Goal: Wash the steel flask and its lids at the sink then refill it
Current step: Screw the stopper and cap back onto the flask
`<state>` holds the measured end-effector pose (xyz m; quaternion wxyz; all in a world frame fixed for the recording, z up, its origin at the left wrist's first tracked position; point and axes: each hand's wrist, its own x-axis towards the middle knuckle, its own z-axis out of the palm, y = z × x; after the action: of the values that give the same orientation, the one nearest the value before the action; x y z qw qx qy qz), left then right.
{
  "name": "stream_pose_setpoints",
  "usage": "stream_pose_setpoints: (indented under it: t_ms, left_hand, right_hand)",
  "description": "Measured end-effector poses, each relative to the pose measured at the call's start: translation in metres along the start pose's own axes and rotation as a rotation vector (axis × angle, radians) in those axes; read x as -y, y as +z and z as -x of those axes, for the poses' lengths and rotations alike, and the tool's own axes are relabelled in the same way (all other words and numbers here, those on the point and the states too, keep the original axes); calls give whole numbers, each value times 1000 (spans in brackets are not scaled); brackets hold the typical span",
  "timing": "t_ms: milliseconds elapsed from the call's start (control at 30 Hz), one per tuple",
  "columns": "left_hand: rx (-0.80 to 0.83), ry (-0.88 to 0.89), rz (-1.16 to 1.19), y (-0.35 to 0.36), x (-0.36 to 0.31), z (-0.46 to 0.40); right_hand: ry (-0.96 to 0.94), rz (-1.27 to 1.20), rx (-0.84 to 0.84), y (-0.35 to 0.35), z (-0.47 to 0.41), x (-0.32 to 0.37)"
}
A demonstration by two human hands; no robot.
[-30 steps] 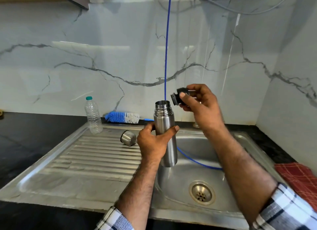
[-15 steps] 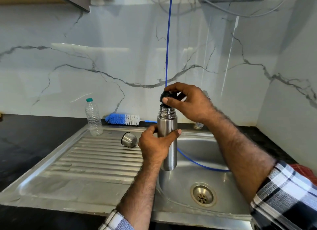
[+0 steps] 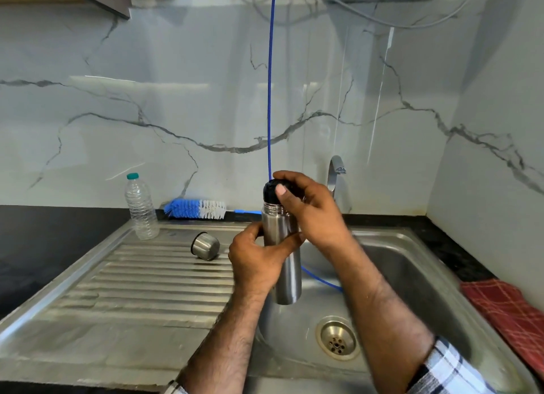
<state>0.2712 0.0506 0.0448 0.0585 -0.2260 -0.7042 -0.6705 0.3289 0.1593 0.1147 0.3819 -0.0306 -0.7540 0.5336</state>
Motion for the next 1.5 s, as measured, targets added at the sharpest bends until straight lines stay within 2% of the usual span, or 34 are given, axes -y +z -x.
stream_pose_setpoints:
  t_ms: [67,267,433,567,667,733,867,1033,1100,1233,1367,1500]
  left_hand:
    - [9,11,3,1,2,1]
    - [49,77,-6,8,9,-1]
    - [21,59,40,10,9,-1]
    - [29,52,28,11,8,3]
    - [27,55,4,11,8,4]
    - [29,61,-8,12,8,4]
    - [17,71,-24,11,7,3]
    - [42,91,-51,10,8,6]
    - [50,107,-63,10,6,7]
    - [45,63,-51,8,2,6]
    - [50,34,-43,7,2,7]
    - [70,32,-19,7,2,9]
  right_hand:
    - [21,-131,-9,-1,4,-3]
    - [16,-62,-55,-1,4,-13]
    - [82,-264,23,-13,7,-6]
    - [64,50,-9,-18,3,-7]
    - [64,131,7,-19,1,-4]
    - [45,100,52,-20,1,-1]
    - [45,-164,103,-27,2,2]
    - [14,137,8,-26,2,-3]
    - [6,128,21,-26,3,-3]
    - [38,-133,106,-35,4,2]
    - [17,45,54,-35,3,-2]
    - [0,97,-2,-31,5,-7]
